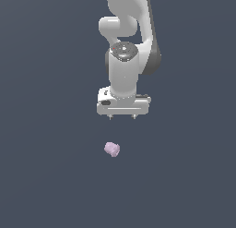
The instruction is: Pick up the object and move it to a goal position.
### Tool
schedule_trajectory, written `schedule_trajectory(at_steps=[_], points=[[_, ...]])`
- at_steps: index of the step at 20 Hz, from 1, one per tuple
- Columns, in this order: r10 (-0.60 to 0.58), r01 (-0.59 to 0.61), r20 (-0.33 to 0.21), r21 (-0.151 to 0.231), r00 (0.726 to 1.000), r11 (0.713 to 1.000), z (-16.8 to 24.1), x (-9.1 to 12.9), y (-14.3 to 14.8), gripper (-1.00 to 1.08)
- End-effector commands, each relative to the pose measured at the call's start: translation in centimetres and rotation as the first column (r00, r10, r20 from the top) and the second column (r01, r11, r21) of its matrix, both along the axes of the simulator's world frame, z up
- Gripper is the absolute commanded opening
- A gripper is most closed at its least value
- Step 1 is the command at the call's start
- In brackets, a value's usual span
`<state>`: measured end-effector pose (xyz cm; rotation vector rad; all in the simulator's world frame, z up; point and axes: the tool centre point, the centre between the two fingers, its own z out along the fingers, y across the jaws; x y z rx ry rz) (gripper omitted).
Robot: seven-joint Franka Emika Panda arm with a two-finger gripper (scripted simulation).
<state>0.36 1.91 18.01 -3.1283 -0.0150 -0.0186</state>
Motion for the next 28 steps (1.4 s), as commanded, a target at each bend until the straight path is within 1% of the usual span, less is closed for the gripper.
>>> schedule_trajectory(at_steps=[1, 4, 8, 11, 19, 24, 28], points=[[0.000, 0.000, 0.000, 0.000, 1.000, 1.000, 0.0, 0.0, 0.0, 1.00], [0.011, -0.011, -0.001, 0.005, 1.000, 1.000, 0.0, -0.1, 0.6, 1.00], [0.046, -0.046, -0.005, 0.021, 0.999, 0.999, 0.1, -0.3, 2.7, 1.00], [0.052, -0.052, -0.006, 0.027, 0.999, 0.998, 0.2, -0.5, 3.5, 1.00], [0.074, -0.074, -0.005, 0.024, 0.997, 0.997, 0.0, -0.2, 3.2, 1.00], [0.130, -0.130, -0.004, 0.020, 0.991, 0.991, -0.5, 0.4, 2.8, 1.00], [0.196, -0.196, -0.004, 0.015, 0.981, 0.980, -1.1, 1.2, 2.3, 1.00]])
